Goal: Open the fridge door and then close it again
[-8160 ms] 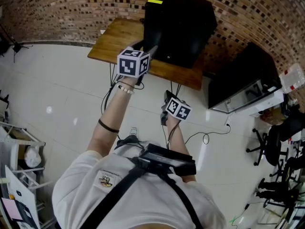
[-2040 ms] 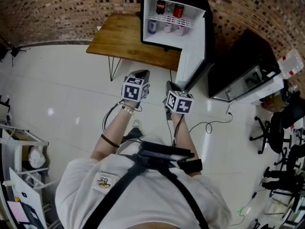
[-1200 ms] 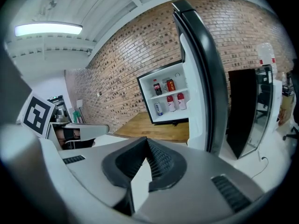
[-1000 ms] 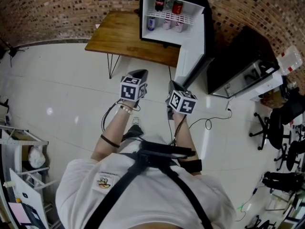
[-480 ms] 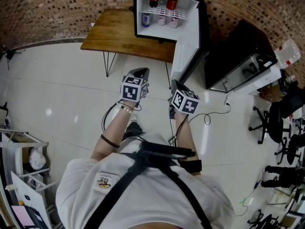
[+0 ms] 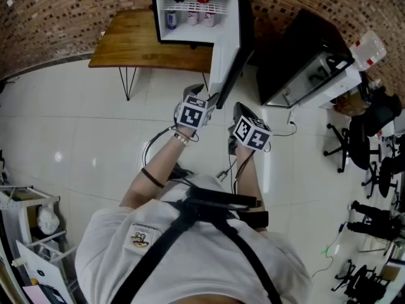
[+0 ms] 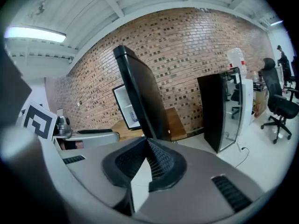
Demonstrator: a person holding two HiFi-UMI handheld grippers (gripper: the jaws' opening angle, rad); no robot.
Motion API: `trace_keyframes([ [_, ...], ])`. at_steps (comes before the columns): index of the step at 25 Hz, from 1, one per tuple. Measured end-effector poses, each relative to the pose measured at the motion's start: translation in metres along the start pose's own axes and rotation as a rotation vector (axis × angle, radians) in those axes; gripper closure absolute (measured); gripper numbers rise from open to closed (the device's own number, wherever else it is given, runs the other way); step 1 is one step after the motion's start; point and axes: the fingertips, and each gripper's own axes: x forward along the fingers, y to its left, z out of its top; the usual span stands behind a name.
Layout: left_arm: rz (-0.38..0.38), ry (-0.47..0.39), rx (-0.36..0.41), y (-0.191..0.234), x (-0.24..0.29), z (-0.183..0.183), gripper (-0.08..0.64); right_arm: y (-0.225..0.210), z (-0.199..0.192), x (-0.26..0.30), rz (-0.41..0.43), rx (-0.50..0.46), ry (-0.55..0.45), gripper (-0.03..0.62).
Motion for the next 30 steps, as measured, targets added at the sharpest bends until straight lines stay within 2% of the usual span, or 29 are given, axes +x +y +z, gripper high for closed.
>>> trace_keyframes([
  [6,0.006,-0.014,0.028,-0.037,0.041,0.001,0.295,-0.036,0.001,-0.019,-0.043,0.009,-0.009,0.574],
  [12,0.052,-0.034,0.038,-0.046,0.068,0.010,0.296,-0.049,0.000,-0.024,-0.056,-0.007,-0.004,0.574],
  [17,0.099,-0.018,0.044,-0.045,0.086,0.008,0.304,-0.058,0.002,-0.024,-0.061,-0.013,-0.005,0.574],
  [20,0.121,-0.027,0.046,-0.041,0.087,0.008,0.388,-0.060,0.006,-0.026,-0.070,-0.015,-0.009,0.574],
  [25,0.144,-0.052,0.045,-0.026,0.077,0.008,0.397,-0.053,0.008,-0.017,-0.052,-0.010,0.000,0.574],
  [30,0.212,-0.051,0.031,0.019,0.060,0.005,0.402,-0.028,0.003,0.009,0.001,-0.026,0.039,0.574],
])
